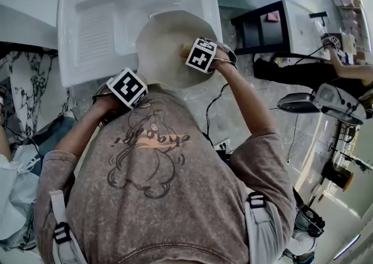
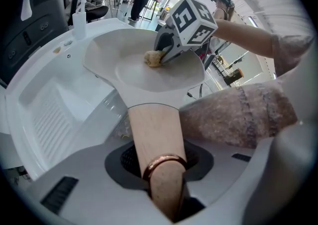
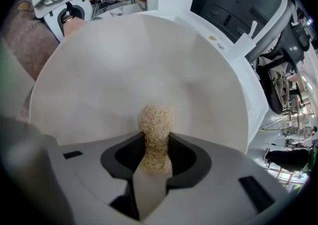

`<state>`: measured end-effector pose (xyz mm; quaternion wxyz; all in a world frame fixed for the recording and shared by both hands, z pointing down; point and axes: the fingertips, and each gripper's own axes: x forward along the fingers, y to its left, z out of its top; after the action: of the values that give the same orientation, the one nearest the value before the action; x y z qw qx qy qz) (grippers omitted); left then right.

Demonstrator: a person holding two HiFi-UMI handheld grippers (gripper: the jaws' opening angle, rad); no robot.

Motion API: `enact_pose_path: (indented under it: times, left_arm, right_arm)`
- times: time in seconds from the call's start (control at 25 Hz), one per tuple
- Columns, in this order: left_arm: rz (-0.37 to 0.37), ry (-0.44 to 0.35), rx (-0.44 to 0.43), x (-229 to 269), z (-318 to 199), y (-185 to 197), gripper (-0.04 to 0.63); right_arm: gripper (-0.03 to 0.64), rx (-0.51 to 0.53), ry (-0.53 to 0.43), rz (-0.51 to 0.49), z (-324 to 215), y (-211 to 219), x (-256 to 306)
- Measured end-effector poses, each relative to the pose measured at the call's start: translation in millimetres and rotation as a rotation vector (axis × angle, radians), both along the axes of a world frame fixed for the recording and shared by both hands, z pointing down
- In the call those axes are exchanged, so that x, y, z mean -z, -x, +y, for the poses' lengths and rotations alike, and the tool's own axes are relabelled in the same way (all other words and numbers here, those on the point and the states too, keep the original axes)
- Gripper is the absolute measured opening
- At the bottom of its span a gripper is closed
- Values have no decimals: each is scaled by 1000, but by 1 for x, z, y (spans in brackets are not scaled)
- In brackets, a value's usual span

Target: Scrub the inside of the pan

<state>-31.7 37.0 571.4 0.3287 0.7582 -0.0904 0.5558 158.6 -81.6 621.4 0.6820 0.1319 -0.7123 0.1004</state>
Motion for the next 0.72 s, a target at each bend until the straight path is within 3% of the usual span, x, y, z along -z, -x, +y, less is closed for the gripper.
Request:
enact_pose_path:
  times: [0.2, 0.48, 0.72]
  left_arm:
    - [0, 6, 0, -1, -1, 1, 137]
    - [8, 15, 6, -4, -2, 2, 137]
    - [0, 14, 2, -5, -3, 3, 135]
  right_arm:
    - [152, 15, 75, -28, 20, 11, 4]
    - [152, 72, 126, -26, 46, 35, 6]
    - [152, 99, 148, -83, 55, 56, 8]
